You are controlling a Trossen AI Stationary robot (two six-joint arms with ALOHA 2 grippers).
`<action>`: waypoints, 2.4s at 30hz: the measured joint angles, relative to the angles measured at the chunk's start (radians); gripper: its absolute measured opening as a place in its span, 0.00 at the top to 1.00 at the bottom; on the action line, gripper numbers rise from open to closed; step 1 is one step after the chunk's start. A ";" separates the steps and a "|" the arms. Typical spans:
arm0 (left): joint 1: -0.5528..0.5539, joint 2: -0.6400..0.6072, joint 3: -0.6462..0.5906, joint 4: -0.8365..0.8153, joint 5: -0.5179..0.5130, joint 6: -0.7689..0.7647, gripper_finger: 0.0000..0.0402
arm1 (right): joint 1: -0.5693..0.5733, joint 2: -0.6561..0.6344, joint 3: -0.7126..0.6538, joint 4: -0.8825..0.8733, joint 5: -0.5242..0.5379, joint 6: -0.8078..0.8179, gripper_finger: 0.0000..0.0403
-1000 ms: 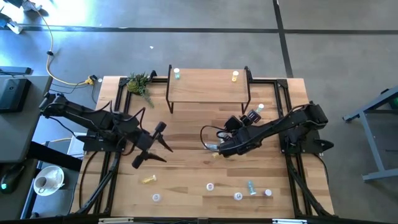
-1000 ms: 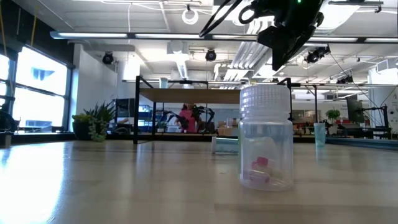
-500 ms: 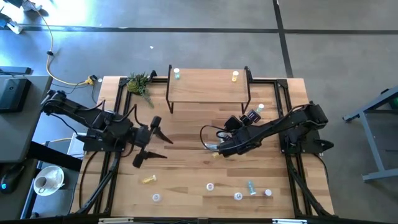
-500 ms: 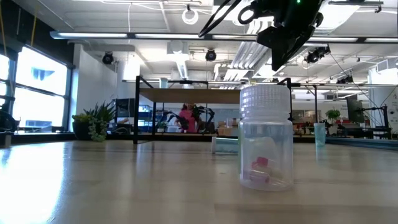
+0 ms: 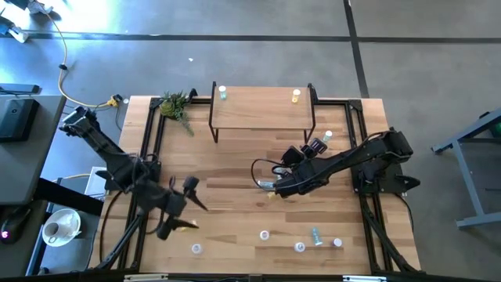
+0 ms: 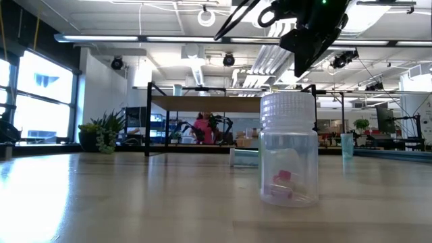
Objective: Pick and place medicine bottles onto shelf by color
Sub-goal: Put the left transparent pill bottle on the shelf
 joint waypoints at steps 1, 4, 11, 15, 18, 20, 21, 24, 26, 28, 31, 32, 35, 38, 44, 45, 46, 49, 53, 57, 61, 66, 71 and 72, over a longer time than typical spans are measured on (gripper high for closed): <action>-0.012 0.012 0.000 -0.007 -0.004 -0.009 0.37 | 0.000 0.000 0.000 0.000 0.000 0.000 0.63; -0.050 0.045 0.000 -0.010 -0.008 -0.080 0.37 | 0.000 0.000 0.000 0.003 0.000 0.000 0.63; -0.122 0.129 0.000 -0.057 -0.001 -0.189 0.37 | 0.000 0.000 0.000 0.011 -0.001 0.000 0.63; -0.140 0.184 0.000 -0.069 0.003 -0.189 0.37 | 0.000 0.000 0.000 0.014 -0.002 0.000 0.63; -0.145 0.225 0.000 -0.068 0.019 -0.191 0.37 | 0.000 0.000 0.000 0.016 -0.002 0.000 0.63; -0.145 0.249 0.000 -0.071 0.029 -0.192 0.37 | 0.000 0.000 0.000 0.016 -0.002 0.000 0.63; -0.145 0.260 0.000 -0.071 0.035 -0.192 0.37 | 0.000 0.000 0.000 0.016 -0.002 -0.001 0.63; -0.145 0.285 0.000 -0.071 0.035 -0.208 0.37 | 0.000 0.000 0.000 0.019 0.000 -0.018 0.63; -0.144 0.298 0.000 -0.071 0.037 -0.240 0.37 | 0.000 0.000 0.000 0.027 0.002 -0.034 0.63; -0.144 0.311 0.000 -0.069 0.037 -0.269 0.37 | 0.000 0.000 0.000 0.036 0.006 -0.052 0.63; -0.148 0.336 0.000 -0.070 0.037 -0.317 0.37 | 0.000 0.000 0.000 0.050 0.008 -0.079 0.63; -0.151 0.345 0.000 -0.070 0.037 -0.332 0.37 | -0.001 0.000 0.000 0.055 0.008 -0.088 0.63; -0.158 0.381 0.000 -0.064 0.037 -0.374 0.37 | -0.001 0.000 0.000 0.067 0.008 -0.113 0.63; -0.158 0.421 -0.001 -0.052 0.049 -0.391 0.37 | -0.001 0.000 0.000 0.084 0.009 -0.131 0.63; -0.159 0.470 -0.001 0.013 0.074 -0.416 0.37 | -0.001 0.000 0.000 0.092 0.009 -0.140 0.63; -0.159 0.474 -0.001 0.017 0.080 -0.420 0.37 | -0.001 0.000 0.000 0.093 0.008 -0.140 0.63; -0.159 0.478 -0.001 0.022 0.089 -0.426 0.37 | 0.000 0.000 0.000 0.094 0.008 -0.139 0.63; -0.165 0.485 -0.001 0.024 0.089 -0.450 0.37 | 0.000 0.000 0.000 0.099 0.008 -0.138 0.63; -0.181 0.490 -0.001 0.030 0.088 -0.457 0.37 | 0.000 0.000 0.000 0.109 0.000 -0.131 0.63; -0.197 0.490 -0.001 0.030 0.047 -0.485 0.37 | 0.001 0.000 0.000 0.121 -0.003 -0.131 0.63; -0.213 0.490 -0.001 0.030 0.030 -0.504 0.37 | 0.003 0.000 0.000 0.129 -0.008 -0.131 0.63; -0.217 0.490 -0.019 0.039 0.029 -0.547 0.37 | 0.003 0.000 0.000 0.137 -0.009 -0.131 0.63; -0.216 0.490 -0.045 0.043 0.016 -0.571 0.37 | 0.003 0.000 0.000 0.144 -0.033 -0.131 0.63; -0.216 0.490 -0.045 0.046 0.016 -0.573 0.37 | 0.003 0.000 0.000 0.146 -0.035 -0.131 0.63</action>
